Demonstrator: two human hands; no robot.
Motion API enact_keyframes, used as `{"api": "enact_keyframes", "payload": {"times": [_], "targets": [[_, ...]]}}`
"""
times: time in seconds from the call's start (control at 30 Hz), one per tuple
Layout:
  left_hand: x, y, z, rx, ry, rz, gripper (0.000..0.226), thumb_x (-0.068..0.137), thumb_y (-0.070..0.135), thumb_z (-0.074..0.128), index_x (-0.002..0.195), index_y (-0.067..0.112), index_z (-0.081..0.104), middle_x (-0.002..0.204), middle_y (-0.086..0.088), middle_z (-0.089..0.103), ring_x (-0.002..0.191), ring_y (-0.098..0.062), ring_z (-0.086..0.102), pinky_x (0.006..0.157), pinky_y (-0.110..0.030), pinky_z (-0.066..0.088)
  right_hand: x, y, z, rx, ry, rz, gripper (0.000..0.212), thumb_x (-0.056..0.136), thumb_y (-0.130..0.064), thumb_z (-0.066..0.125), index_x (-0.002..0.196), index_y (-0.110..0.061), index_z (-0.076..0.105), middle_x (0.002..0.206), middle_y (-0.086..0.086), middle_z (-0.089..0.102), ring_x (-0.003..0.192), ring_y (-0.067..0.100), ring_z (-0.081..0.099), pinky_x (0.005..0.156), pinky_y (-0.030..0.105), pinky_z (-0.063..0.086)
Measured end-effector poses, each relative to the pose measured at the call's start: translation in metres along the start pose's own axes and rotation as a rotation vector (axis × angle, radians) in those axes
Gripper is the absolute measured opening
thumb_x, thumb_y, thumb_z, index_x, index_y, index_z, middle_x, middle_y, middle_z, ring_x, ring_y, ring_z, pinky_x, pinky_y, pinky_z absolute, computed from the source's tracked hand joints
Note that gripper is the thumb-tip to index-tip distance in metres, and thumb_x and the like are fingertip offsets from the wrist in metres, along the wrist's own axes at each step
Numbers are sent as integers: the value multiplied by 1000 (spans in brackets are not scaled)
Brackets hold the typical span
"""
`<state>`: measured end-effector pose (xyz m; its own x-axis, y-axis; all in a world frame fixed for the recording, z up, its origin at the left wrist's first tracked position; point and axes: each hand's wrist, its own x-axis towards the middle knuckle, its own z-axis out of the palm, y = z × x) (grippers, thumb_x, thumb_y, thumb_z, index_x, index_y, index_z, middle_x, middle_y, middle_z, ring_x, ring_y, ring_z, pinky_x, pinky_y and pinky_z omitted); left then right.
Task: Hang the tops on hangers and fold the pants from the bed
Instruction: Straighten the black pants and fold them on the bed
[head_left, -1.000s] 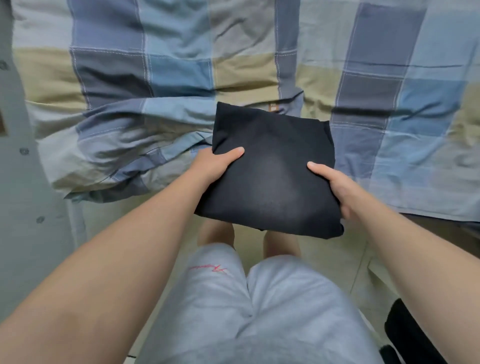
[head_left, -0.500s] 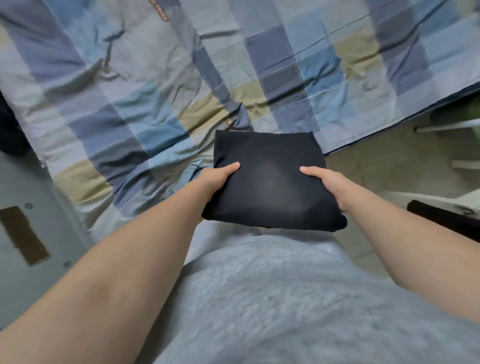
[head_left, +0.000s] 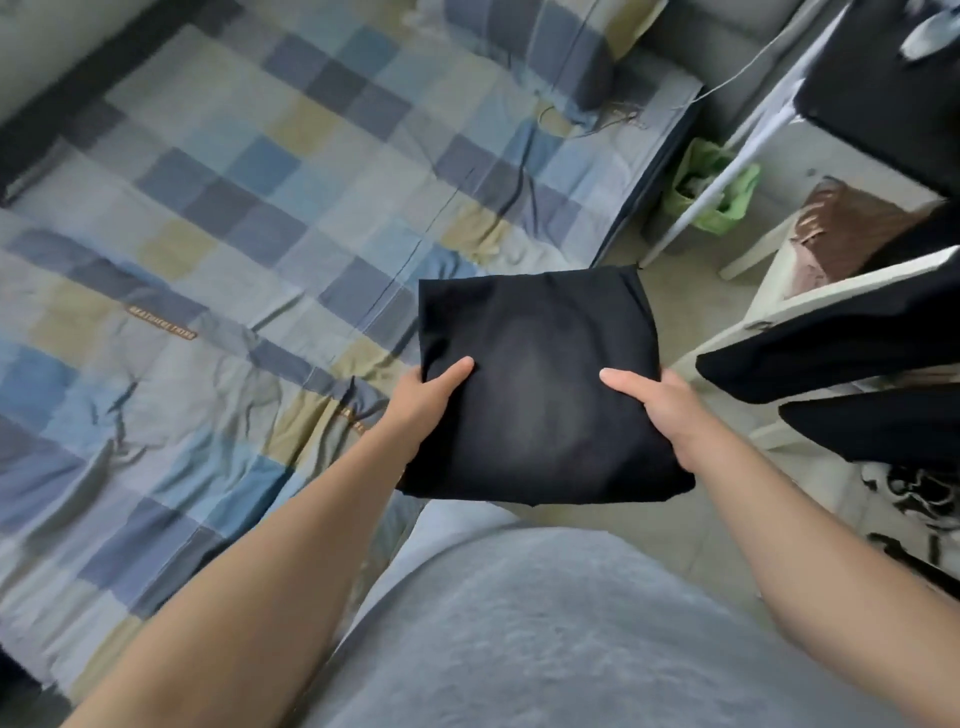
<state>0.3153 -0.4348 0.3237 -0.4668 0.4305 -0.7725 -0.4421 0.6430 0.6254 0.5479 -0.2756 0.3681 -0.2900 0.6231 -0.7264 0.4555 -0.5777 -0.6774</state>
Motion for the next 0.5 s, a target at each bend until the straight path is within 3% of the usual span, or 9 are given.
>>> {"api": "enact_keyframes", "payload": {"times": [0.17, 0.3, 0.37, 0.43, 0.5], "targets": [[-35, 27, 98, 94, -114, 209, 34, 74, 62, 75, 94, 38, 64, 84, 23, 74, 73, -2, 73, 54, -15, 53, -40, 9, -104, 123, 82, -180, 54, 70, -35, 84, 120, -28, 64, 108, -10, 76, 96, 10, 74, 71, 23, 58], [-76, 39, 195, 101, -180, 356, 24, 81, 51, 76, 96, 35, 68, 89, 22, 75, 79, -2, 73, 59, -16, 55, -73, 23, -203, 180, 148, -292, 44, 68, -37, 84, 109, -40, 68, 108, -13, 76, 96, 9, 73, 70, 21, 58], [-97, 42, 244, 115, -216, 407, 28, 80, 51, 77, 100, 32, 70, 93, 17, 76, 85, -6, 74, 67, -22, 58, -90, 35, -252, 205, 182, -329, 47, 64, -42, 84, 109, -43, 68, 112, -13, 75, 100, 9, 72, 77, 25, 57], [-116, 46, 296, 141, -261, 456, 38, 77, 54, 76, 107, 31, 71, 98, 14, 77, 91, -8, 74, 78, -31, 58, -106, 46, -302, 240, 227, -363, 48, 63, -44, 84, 108, -46, 69, 112, -14, 74, 101, 7, 72, 75, 20, 57], [-134, 51, 343, 169, -300, 523, 40, 76, 56, 76, 109, 33, 71, 100, 15, 76, 90, -5, 73, 80, -30, 58, -122, 58, -346, 267, 283, -397, 46, 62, -43, 84, 106, -49, 69, 112, -14, 74, 101, 7, 71, 73, 18, 57]]}}
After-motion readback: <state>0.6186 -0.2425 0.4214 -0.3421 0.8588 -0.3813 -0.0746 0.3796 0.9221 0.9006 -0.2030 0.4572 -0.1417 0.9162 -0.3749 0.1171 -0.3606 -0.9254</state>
